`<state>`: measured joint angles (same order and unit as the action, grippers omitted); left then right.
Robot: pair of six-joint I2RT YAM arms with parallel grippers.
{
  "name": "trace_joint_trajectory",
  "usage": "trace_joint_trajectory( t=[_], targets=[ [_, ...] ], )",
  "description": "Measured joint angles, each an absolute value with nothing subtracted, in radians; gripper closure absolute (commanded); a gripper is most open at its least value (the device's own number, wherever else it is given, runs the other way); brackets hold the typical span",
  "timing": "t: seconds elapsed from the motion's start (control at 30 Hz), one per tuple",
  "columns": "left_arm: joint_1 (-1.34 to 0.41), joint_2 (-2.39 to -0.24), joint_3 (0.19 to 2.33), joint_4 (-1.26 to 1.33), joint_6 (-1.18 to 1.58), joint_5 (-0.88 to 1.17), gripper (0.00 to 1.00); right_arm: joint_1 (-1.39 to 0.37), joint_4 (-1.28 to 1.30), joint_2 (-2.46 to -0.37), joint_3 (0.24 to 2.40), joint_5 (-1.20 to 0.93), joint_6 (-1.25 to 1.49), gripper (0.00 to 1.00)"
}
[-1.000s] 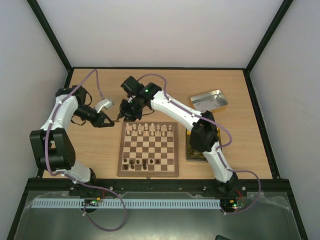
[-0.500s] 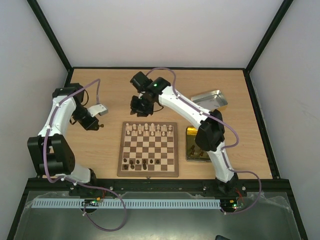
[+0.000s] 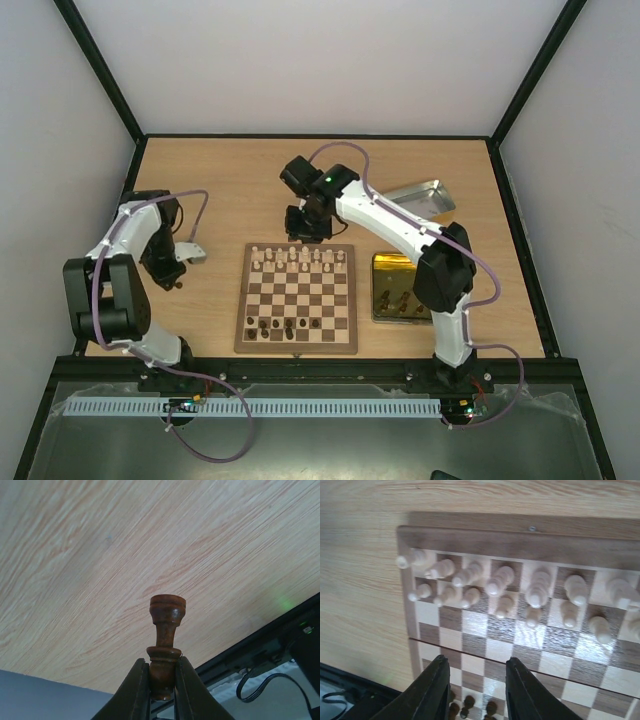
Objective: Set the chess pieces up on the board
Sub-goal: Place the chess piece at the center of the board.
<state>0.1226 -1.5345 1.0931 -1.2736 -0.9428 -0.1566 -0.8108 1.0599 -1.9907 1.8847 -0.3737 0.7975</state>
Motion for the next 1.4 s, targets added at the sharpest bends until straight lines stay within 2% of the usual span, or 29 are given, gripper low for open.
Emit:
trace_joint_trajectory(
  t=[0.3,0.7,0.8,1.07,1.4],
  targets=[
    [0.034,-1.691,1.092,-1.259,-0.941,-0.249,0.98,-0.751,0.989,-1.848,1.668,-0.351,0.785,0.69],
    [-0.144,-1.828,1.101,-1.188,-0.852,-0.319,0.98,-0.723,0.933,-1.78,1.55,-0.332,0.773,0.69],
    [-0.16,-1.829,1.101,-1.188,-0.835,-0.327,0.93,-0.716,0.93,-1.775,1.538,-0.332,0.77,0.69],
    [-0.185,-1.829,1.1,-1.176,-0.804,-0.338,0.73,-0.702,0.926,-1.76,1.522,-0.336,0.766,0.69],
    [-0.186,-1.829,1.098,-1.17,-0.802,-0.345,0.67,-0.696,0.91,-1.752,1.514,-0.353,0.766,0.69]
  ],
)
